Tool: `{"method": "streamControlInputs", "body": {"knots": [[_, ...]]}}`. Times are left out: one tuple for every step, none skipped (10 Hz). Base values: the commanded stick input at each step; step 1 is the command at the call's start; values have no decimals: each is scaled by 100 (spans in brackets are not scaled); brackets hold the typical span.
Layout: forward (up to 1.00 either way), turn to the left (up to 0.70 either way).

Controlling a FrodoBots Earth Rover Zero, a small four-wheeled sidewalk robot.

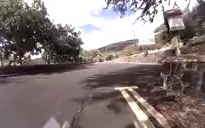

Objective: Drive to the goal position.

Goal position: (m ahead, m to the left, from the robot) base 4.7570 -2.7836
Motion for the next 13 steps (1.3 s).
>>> {"method": "streamControlInputs", "body": {"knots": [[50, -25], [50, -25], [50, -25], [50, -25], [50, -25], [50, -16], [50, -6], [50, 0], [50, 0], [50, 0], [50, 0], [50, 0], [50, 0]]}}
